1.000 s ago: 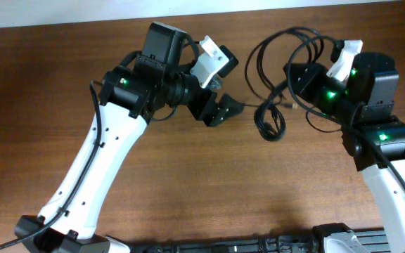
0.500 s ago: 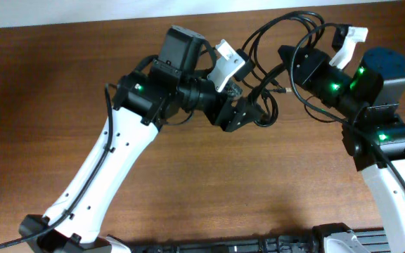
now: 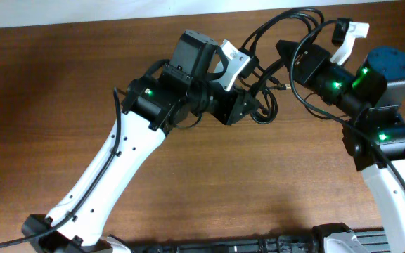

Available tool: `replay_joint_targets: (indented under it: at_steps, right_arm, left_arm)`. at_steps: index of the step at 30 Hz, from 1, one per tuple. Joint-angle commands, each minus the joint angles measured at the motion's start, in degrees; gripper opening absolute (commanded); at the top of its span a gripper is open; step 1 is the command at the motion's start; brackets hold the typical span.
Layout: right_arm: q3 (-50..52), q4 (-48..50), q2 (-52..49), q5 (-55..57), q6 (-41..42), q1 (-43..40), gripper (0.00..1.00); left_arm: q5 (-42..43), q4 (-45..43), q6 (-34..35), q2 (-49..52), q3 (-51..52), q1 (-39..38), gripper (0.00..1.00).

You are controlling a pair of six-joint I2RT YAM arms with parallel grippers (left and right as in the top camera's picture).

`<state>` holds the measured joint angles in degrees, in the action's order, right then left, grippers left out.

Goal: Untangle cables

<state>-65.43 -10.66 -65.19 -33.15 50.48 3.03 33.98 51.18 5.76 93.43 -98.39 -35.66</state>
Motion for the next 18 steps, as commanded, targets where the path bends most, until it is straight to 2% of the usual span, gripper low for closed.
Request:
replay_joint_targets:
  at_steps: [1, 4, 7, 9, 14, 18]
  right_arm:
    - [-0.4, 0.7, 0.4, -1.9, 1.0, 0.0, 0.04]
    - [-0.4, 0.7, 0.4, -2.9, 1.0, 0.0, 0.04]
    - [-0.4, 0.6, 0.4, -3.8, 0.8, 0.0, 0.04]
    - [-0.4, 0.6, 0.4, -3.8, -0.5, 0.0, 0.04]
    - [-0.4, -0.5, 0.4, -3.5, -3.4, -0.1, 0.05]
    - [-0.4, -1.6, 0.1, -2.9, -7.4, -0.1, 0.43]
  left_arm:
    - [-0.8, -0.2, 0.5, -1.4, -1.1, -0.2, 0.21]
    - [-0.8, -0.6, 0.5, -1.4, -1.1, -0.2, 0.19]
    - [-0.8, -1.4, 0.5, -1.4, -1.1, -0.2, 0.10]
    - [-0.8, -2.3, 0.5, -1.4, -1.1, -0.2, 0.00]
    - [-0.8, -4.5, 0.5, -1.4, -1.1, -0.2, 0.00]
    - [-0.8, -6.0, 0.5, -1.4, -1.1, -0.1, 0.00]
